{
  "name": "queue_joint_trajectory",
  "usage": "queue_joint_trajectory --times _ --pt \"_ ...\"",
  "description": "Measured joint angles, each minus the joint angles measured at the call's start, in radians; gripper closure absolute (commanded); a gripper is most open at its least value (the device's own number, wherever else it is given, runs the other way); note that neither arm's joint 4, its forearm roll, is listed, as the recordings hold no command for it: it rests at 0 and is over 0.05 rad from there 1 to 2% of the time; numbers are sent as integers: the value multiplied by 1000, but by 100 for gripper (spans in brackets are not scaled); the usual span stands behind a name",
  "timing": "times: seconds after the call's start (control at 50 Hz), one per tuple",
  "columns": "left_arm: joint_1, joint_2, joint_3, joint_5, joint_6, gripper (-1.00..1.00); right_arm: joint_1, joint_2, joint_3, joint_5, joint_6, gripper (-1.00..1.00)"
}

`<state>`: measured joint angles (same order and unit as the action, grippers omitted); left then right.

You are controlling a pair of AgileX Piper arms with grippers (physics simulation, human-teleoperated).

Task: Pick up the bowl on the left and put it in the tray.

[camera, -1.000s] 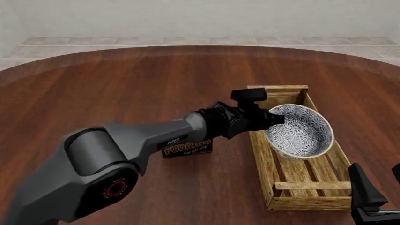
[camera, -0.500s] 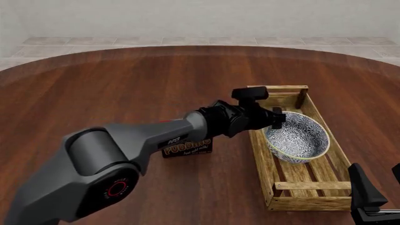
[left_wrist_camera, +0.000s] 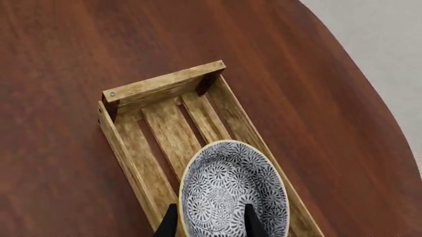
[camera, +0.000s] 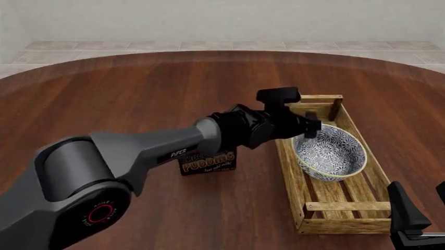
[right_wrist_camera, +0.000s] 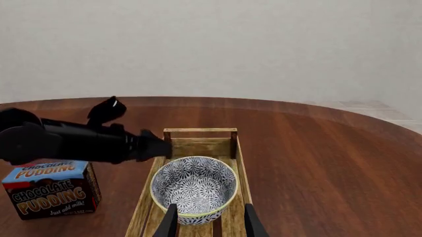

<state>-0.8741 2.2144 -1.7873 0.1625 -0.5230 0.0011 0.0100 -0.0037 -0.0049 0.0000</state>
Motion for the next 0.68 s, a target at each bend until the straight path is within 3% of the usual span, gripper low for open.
queue_joint_trajectory --times 0.68 --pt "-2 -176 167 -58 15 -100 0 0 0 0 0 -100"
